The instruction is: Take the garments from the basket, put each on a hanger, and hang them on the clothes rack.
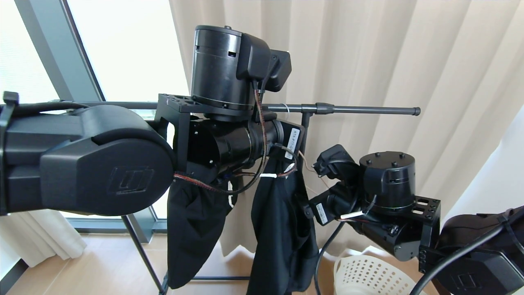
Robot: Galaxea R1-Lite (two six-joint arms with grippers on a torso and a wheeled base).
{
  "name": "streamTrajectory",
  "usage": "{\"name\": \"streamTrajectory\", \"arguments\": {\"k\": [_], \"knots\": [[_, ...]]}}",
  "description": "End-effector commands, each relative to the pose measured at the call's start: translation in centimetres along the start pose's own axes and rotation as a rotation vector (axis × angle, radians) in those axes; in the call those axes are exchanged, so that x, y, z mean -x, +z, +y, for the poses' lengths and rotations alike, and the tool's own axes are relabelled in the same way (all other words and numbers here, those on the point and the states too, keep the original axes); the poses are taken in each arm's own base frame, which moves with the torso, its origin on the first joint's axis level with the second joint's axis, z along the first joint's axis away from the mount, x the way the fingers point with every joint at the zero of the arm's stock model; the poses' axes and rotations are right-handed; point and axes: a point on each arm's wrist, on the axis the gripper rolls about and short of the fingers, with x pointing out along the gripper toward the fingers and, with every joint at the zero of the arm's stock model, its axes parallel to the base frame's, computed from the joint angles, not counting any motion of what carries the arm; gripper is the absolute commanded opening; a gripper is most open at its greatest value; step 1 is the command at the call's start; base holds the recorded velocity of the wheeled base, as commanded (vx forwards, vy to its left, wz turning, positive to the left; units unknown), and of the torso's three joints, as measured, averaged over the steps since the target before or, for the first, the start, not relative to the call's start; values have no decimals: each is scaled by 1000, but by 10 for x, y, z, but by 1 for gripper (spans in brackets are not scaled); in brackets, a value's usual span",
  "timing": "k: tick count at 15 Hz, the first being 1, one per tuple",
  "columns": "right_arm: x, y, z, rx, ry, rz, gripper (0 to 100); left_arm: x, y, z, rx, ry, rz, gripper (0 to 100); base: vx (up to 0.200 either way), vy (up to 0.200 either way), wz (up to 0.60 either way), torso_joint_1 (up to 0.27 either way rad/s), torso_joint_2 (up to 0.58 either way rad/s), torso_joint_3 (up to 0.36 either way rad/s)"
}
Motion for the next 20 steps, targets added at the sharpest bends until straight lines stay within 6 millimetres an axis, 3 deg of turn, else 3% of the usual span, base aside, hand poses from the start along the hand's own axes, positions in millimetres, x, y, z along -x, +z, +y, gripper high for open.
{"name": "streamTrajectory", "arguments": {"k": [1, 5, 8, 9, 11, 12, 16, 20], "knots": [[-5, -4, -4, 1, -17, 17, 0, 1, -3, 3, -3, 6, 10, 0, 0, 0, 0, 0, 0, 0], [13, -5, -31, -30, -74, 7, 0, 1, -7, 17, -2, 43, 25, 0, 0, 0, 0, 0, 0, 0], [27, -4, -50, -53, -122, -8, 0, 0, -21, 19, -16, 45, 73, 0, 0, 0, 0, 0, 0, 0], [40, 0, -65, -74, -163, -32, 0, -3, -41, 16, -31, -13, 138, 0, 0, 0, 0, 0, 0, 0], [54, 1, -70, -82, -174, -52, 0, -9, -59, 8, -41, -69, 197, 0, 0, 0, 0, 0, 0, 0], [57, 2, -70, -83, -175, -60, 0, -11, -64, 4, -48, -80, 205, 100, 0, 0, 0, 0, 0, 0], [68, 7, -82, -104, -230, -89, 0, -10, -82, -6, -34, -216, 173, 100, 0, 0, 0, 0, 0, 0], [86, 7, -102, -129, -335, -105, 0, -4, -84, 17, 51, -383, 185, 100, 0, 0, 0, 0, 0, 0]]}}
